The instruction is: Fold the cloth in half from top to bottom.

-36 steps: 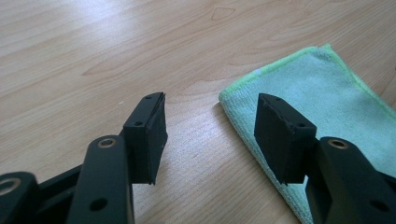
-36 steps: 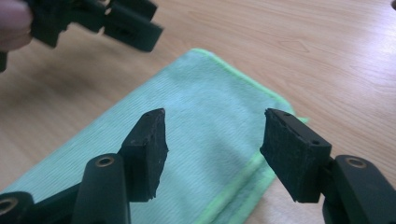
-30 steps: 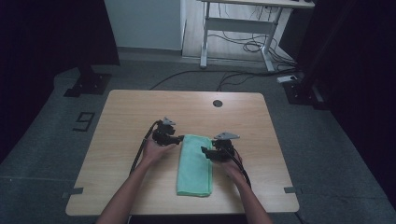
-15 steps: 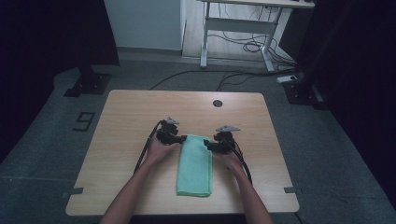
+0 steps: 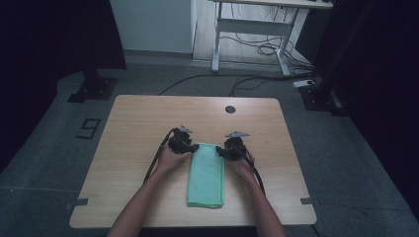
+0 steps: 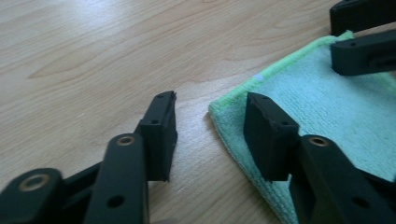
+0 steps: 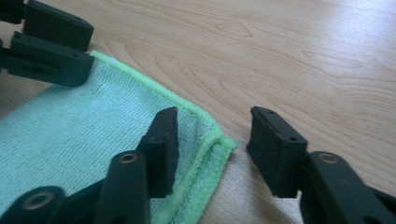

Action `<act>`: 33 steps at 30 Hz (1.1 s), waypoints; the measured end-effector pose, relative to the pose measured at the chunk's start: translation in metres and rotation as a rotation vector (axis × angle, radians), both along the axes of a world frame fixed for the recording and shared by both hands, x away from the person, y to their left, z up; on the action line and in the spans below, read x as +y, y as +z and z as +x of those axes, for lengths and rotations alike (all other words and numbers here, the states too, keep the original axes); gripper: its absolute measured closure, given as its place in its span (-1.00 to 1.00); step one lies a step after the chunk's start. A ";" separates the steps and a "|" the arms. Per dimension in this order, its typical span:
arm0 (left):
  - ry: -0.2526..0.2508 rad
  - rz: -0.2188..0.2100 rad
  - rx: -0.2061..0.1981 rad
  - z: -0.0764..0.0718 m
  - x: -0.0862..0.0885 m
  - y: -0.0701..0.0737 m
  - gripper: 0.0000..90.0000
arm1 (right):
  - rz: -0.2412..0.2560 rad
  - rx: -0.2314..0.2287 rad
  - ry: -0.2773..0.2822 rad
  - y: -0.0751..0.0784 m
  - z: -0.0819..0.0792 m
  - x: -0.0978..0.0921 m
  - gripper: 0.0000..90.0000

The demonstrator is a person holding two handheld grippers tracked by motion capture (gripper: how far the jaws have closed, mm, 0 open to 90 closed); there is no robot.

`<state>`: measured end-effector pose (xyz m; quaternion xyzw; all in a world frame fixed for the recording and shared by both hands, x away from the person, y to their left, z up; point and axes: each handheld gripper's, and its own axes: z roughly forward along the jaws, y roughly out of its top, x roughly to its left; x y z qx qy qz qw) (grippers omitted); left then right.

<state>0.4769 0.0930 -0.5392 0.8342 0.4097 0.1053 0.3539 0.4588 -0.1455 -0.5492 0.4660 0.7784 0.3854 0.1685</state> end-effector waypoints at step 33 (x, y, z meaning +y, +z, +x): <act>-0.053 -0.055 -0.128 -0.007 0.000 0.042 0.95 | 0.113 -0.119 0.075 0.040 0.001 -0.011 0.89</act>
